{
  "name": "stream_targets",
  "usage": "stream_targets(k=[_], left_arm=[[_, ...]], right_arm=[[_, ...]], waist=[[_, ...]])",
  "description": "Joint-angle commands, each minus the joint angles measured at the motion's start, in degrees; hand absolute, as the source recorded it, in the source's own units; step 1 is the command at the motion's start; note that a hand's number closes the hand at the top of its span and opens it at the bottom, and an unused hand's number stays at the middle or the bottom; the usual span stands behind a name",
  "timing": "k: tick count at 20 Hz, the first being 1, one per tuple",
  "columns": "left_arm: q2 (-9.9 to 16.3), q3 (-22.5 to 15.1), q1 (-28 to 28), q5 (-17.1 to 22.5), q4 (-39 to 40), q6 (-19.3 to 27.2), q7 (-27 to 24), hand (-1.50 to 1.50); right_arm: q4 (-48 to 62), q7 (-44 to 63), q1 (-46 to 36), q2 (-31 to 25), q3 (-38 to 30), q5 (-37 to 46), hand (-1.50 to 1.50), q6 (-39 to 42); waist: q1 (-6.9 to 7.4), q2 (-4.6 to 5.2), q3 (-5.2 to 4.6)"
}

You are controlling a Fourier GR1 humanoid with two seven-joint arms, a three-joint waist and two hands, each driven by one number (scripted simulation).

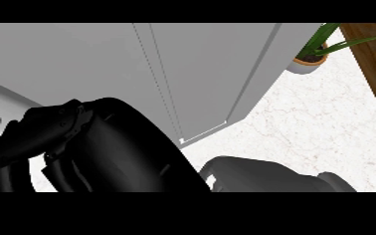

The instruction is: Pick up the wine, place it into the cabinet and close the cabinet

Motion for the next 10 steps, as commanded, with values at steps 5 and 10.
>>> stream_targets(k=[5,10], left_arm=[[-1.8,2.3,1.2,0.2,0.1,-1.7,0.7,-1.50],[-1.5,5.7,-3.1,1.2,3.0,-2.7,4.0,-1.50]], right_arm=[[19.0,-8.5,-9.0,-0.4,-8.1,2.9,1.50,7.8],[27.4,-14.1,-8.4,0.6,-11.5,1.3,1.50,10.0]], waist=[[-0.55,-0.11,0.05],[-1.26,0.01,0.08]])
